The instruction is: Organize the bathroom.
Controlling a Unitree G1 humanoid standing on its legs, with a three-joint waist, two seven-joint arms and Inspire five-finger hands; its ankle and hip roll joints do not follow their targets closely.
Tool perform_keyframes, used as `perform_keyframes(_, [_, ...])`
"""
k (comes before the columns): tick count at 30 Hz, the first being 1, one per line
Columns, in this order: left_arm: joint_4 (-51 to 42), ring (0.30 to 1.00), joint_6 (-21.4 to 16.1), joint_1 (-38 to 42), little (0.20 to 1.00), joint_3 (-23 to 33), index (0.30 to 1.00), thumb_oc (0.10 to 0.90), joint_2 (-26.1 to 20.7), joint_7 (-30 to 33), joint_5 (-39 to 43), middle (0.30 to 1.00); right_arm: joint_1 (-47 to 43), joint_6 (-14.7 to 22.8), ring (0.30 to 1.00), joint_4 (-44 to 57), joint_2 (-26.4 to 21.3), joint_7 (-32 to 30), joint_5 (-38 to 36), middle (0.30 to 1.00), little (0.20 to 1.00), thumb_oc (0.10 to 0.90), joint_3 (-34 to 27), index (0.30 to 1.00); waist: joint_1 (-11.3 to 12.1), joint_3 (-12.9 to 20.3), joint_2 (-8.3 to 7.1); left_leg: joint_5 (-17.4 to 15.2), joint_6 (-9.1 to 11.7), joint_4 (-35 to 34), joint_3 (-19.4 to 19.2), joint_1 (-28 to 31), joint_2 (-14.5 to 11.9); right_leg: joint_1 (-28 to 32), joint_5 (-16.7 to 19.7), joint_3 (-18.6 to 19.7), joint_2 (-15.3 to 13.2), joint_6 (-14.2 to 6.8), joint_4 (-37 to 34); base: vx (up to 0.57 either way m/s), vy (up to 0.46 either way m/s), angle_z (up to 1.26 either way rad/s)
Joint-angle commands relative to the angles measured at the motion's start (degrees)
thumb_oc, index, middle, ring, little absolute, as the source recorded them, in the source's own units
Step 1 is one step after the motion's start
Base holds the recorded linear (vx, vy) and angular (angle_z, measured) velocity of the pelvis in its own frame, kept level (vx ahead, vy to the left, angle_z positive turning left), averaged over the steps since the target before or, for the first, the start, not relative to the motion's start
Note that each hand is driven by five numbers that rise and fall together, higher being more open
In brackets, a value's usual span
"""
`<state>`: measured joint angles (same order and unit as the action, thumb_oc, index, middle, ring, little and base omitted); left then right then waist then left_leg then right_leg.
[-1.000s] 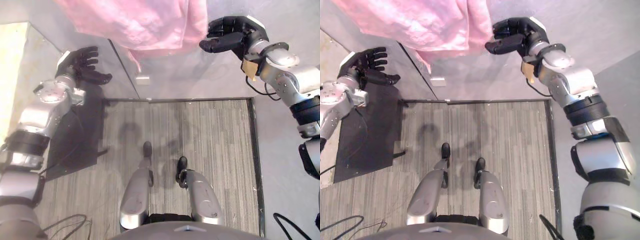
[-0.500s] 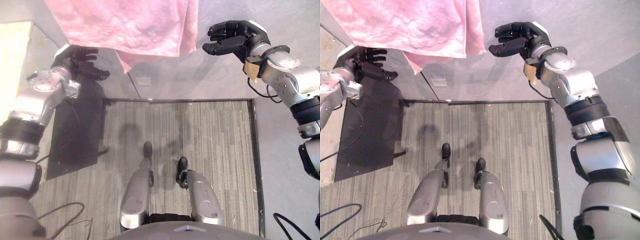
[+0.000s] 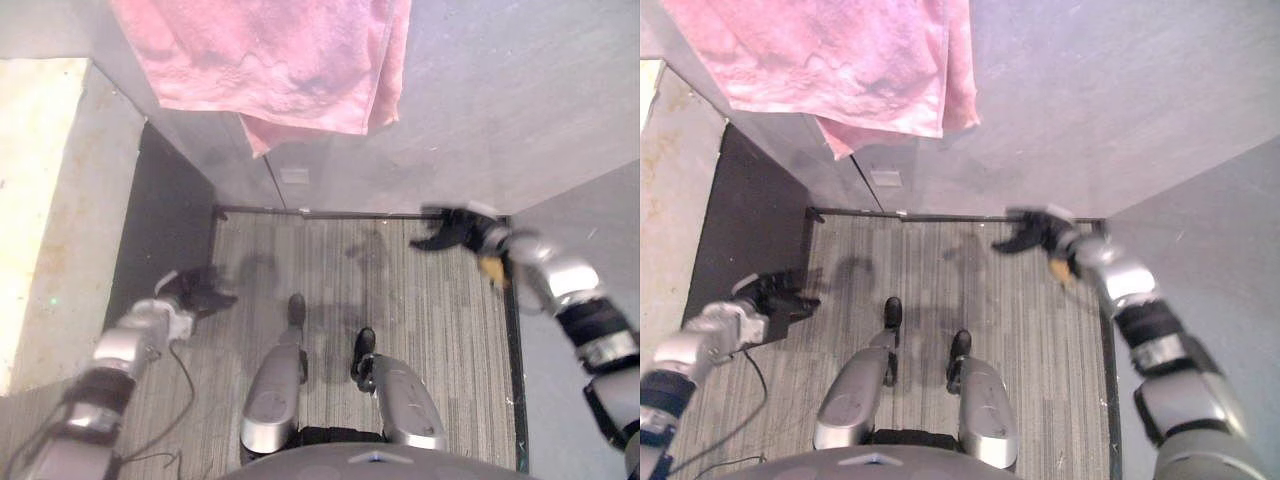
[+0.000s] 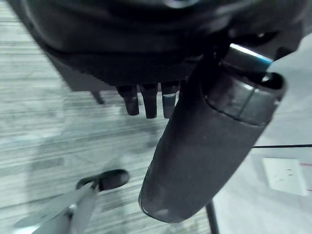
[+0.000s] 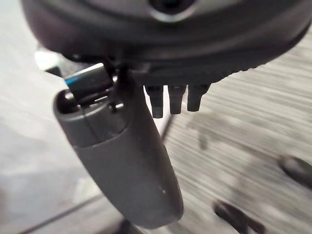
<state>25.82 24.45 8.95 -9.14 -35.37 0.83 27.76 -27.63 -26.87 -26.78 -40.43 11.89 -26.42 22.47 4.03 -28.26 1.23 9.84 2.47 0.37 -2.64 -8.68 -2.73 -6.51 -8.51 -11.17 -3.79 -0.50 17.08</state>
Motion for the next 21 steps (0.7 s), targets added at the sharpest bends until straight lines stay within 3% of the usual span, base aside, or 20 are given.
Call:
perform_keyframes(1, [2.93, 0.900, -6.92, 1.91, 0.900, 0.86, 0.900, 0.800, -0.66, 3.52, -3.39, 0.900, 0.94, 4.45, 0.900, -1.21, 3.15, -1.66, 2.97, 0.900, 0.900, 0.800, 2.59, 0.900, -1.53, 7.51, -2.32, -9.48, -1.59, 5.27, -0.69, 4.17, 1.68, 2.00, 8.10, 1.67, -0.93, -3.03, -10.21, 0.00, 0.032, -0.05])
perform_keyframes(2, [8.48, 0.900, -8.74, -0.51, 0.900, -0.34, 0.900, 0.800, 2.63, 4.67, -10.71, 0.900, 7.26, 8.46, 0.900, -7.74, 7.62, -2.13, 10.37, 0.900, 0.900, 0.800, 3.23, 0.900, -1.74, 8.05, -2.11, -9.73, -1.73, 4.92, -1.13, 5.06, 1.43, 2.62, 8.01, 1.65, -0.86, -3.12, -10.52, -0.01, 0.033, -0.07])
perform_keyframes(4, [10.97, 0.900, -7.82, -0.72, 0.900, -1.60, 0.900, 0.800, 3.72, 4.47, -13.41, 0.900, 8.75, 9.29, 0.900, -10.67, 9.57, -1.96, 15.76, 0.900, 0.900, 0.800, 3.38, 0.900, -1.85, 8.19, -2.04, -9.77, -1.66, 4.96, -1.31, 5.16, 1.39, 2.74, 8.02, 1.63, -0.85, -3.09, -10.74, -0.04, 0.022, -0.07])
perform_keyframes(5, [15.16, 0.900, -7.81, -0.72, 0.900, -2.56, 0.900, 0.800, 5.13, 4.17, -12.50, 0.900, 9.84, 12.01, 0.900, -15.36, 10.92, -2.48, 18.54, 0.900, 0.900, 0.800, 4.28, 0.900, -1.95, 8.16, -1.78, -9.69, -1.47, 5.18, -1.48, 5.19, 1.19, 3.05, 8.05, 1.51, -0.85, -2.96, -10.91, -0.03, 0.012, -0.06])
perform_keyframes(7, [21.49, 0.900, -7.23, -0.97, 0.900, -2.27, 0.900, 0.800, 8.52, 3.76, -11.15, 0.900, 11.26, 13.44, 0.900, -21.22, 13.81, -3.97, 23.91, 0.900, 0.900, 0.800, 5.02, 0.900, -1.95, 8.40, -1.52, -9.72, -1.45, 5.00, -1.40, 5.79, 1.16, 3.77, 8.08, 1.33, -0.89, -2.96, -11.47, 0.00, 0.000, 0.00])
perform_keyframes(10, [31.80, 0.900, -8.18, -0.93, 0.900, -3.79, 0.900, 0.800, 12.69, 4.97, -16.36, 0.900, 12.01, 17.58, 0.900, -31.78, 17.51, -6.54, 33.99, 0.900, 0.900, 0.800, 7.30, 0.900, -1.80, 8.92, -1.22, -9.51, -1.13, 4.55, -1.71, 6.10, 0.65, 4.39, 7.76, 0.82, -0.87, -2.59, -12.17, -0.01, -0.012, -0.10])
perform_keyframes(12, [36.98, 0.900, -7.90, -1.15, 0.900, -4.50, 0.900, 0.800, 14.67, 4.71, -18.37, 0.900, 11.67, 17.67, 0.900, -35.04, 18.94, -7.49, 38.41, 0.900, 0.900, 0.800, 9.02, 0.900, -1.54, 8.97, -1.02, -8.99, -0.76, 4.18, -1.83, 5.92, 0.29, 4.41, 7.72, 0.53, -0.69, -2.41, -12.51, -0.05, -0.048, -0.06])
perform_keyframes(17, [42.99, 0.900, -7.70, -2.49, 0.900, -5.00, 0.900, 0.800, 16.72, 3.83, -19.73, 0.900, 10.93, 17.25, 0.900, -37.37, 20.03, -9.02, 36.66, 0.900, 0.900, 0.800, 9.07, 0.900, -1.02, 8.52, -0.36, -6.58, 0.58, 1.93, -2.73, 5.00, -1.47, 4.77, 7.47, -0.69, -0.04, -1.98, -13.57, -0.09, -0.063, 0.24])
perform_keyframes(21, [45.04, 0.900, -9.43, -5.00, 0.900, -3.36, 0.900, 0.800, 17.88, 4.22, -20.67, 0.900, 12.24, 18.60, 0.900, -37.22, 19.52, -13.53, 33.80, 0.900, 0.900, 0.800, 5.57, 0.900, -1.13, 8.36, -0.19, -3.82, 2.28, 2.14, -7.11, 2.96, -3.93, 5.35, 7.21, -3.90, -0.01, -1.64, -14.93, -0.08, -0.082, 0.41])
